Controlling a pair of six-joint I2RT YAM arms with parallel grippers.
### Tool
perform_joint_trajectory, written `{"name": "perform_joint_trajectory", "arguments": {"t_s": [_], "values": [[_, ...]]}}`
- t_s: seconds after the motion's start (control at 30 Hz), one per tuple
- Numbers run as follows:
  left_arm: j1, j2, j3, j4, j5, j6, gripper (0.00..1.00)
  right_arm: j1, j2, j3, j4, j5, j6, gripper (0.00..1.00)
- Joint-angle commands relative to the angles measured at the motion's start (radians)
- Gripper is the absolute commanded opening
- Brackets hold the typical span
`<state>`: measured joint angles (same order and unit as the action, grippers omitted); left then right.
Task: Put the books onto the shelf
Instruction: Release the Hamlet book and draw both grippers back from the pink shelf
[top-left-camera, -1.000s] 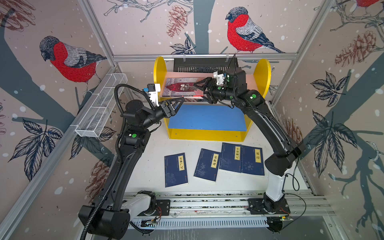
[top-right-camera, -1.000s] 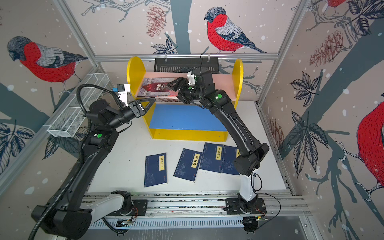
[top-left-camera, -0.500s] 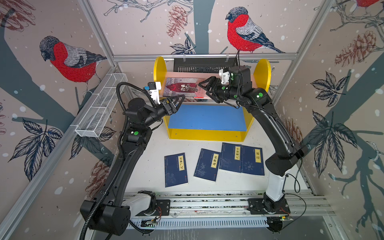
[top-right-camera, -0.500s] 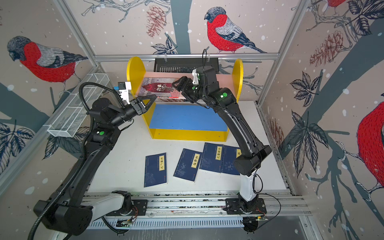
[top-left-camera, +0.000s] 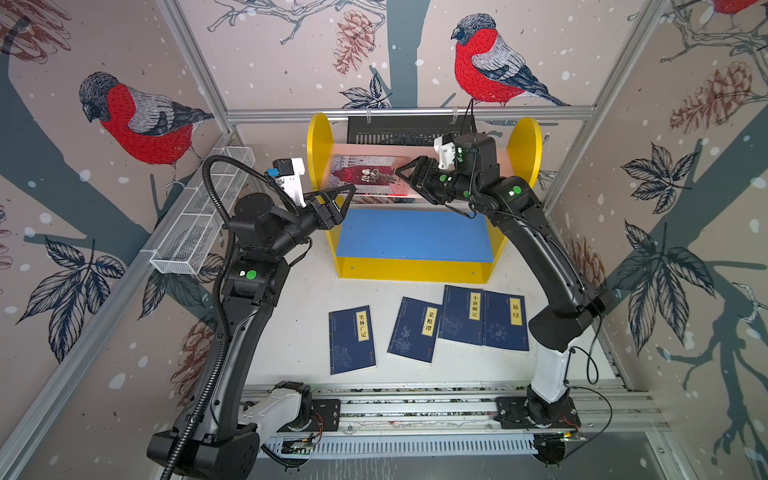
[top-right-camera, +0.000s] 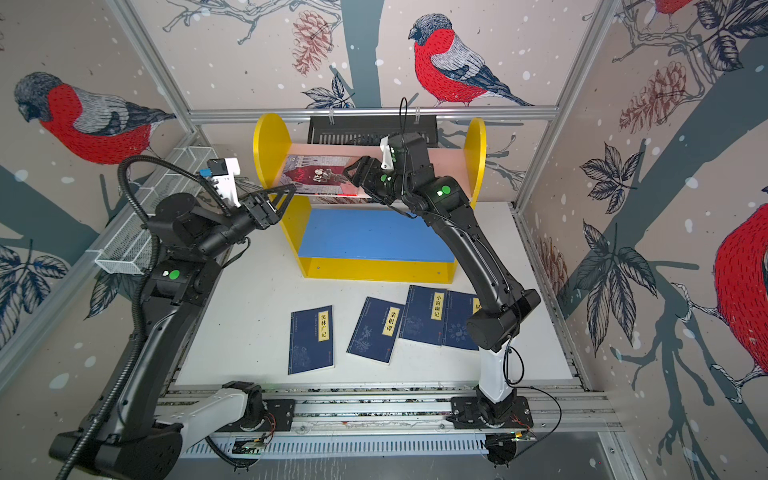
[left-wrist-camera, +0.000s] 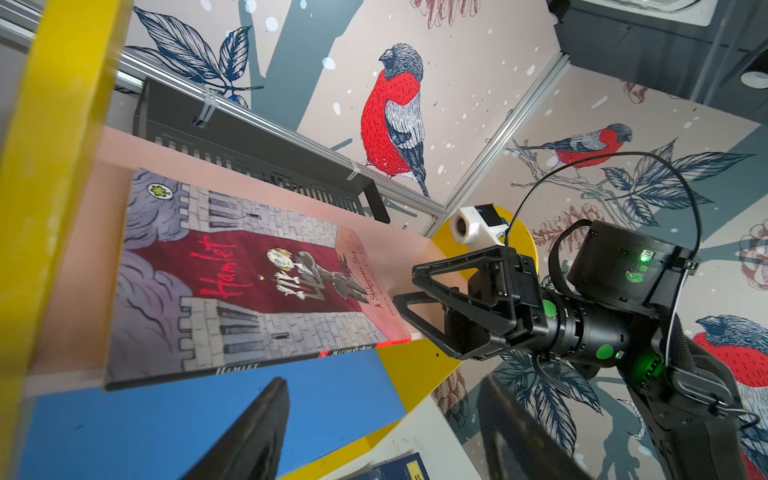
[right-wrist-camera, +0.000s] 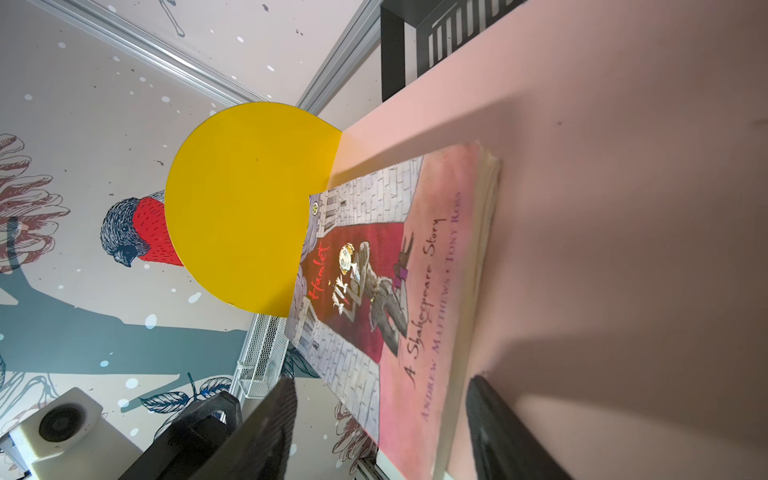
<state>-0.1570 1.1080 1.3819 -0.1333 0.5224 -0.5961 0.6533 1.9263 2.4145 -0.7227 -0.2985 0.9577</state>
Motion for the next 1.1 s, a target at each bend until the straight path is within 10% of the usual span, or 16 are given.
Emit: {"name": "perform_joint_trajectory", "arguments": {"t_s": [0.0,0.77,1.07], "values": [[0.012,0.005,0.016,-0.061,-0.044,0.053,0.72,0.009,0.016,0.005,-0.011,-0.032,-0.013,0.67],[0.082,0.009,-0.036,0.025,0.040,0.008,0.72,-0.003,0.037,0.024,0.003,-0.014,-0.018,0.70],[0.281,-0.013,0.176,-0.078,0.165,0.025,0.74,0.012,-0.085,-0.007,0.000,0.088,-0.152,0.69]]}}
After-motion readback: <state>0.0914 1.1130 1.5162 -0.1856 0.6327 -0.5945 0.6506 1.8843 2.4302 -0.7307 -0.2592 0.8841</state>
